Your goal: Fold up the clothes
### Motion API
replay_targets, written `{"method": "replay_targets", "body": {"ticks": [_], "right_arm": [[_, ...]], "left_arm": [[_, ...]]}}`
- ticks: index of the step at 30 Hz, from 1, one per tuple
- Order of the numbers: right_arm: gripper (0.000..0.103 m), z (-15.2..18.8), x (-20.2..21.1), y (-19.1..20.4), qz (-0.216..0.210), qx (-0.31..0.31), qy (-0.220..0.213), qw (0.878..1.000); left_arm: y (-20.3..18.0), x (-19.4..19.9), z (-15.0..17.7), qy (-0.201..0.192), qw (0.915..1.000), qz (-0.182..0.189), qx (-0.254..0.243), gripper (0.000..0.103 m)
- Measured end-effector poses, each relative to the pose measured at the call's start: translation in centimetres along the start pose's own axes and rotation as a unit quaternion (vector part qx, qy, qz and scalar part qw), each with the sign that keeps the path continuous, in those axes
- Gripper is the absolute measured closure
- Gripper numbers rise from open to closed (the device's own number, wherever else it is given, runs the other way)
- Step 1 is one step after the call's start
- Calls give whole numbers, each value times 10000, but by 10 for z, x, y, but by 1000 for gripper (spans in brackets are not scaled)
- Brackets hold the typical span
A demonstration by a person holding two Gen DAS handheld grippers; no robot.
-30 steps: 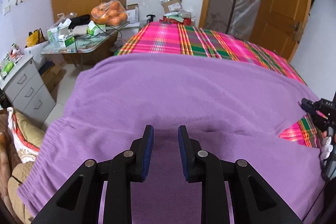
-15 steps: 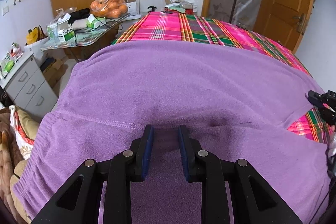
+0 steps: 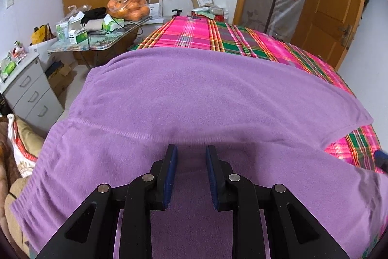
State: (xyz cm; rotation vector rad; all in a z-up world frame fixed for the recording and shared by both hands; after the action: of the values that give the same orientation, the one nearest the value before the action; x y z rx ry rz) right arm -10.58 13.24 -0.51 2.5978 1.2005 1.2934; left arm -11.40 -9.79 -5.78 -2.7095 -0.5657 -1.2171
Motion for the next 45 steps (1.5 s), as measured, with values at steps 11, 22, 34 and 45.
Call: {"method": "replay_targets", "body": {"ticks": [11,22,34,45], "right_arm": [[73,40,-27,-2,540,125,471,9974],[48,40,-35,11,678,377,337,9964],[42,40,-36,11,620,403,356,9966],[41,40,-35,11,565,360,345,9972]], "left_arm": [[-16,2,9,44,9995,-17,-305,78],[-16,2,10,50,9993,-76,-363,78],[-17,2,11,49,9992,-87,-378,78],[-19,2,11,38,9988,-186,-456,78]]}}
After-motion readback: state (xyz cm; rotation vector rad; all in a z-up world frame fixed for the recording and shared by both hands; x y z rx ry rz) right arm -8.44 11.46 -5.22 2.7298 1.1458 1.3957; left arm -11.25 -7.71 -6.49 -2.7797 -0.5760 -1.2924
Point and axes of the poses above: each gripper's, at about its wrist camera, not at the fingertips, and x roughly against the way its jaws point, y to its left, z to its underside, the point moved 9 cm from there along -x, roughly the way its jaws point, and after that the axes turned 12 degrees about -z, right-handed, at the moved point
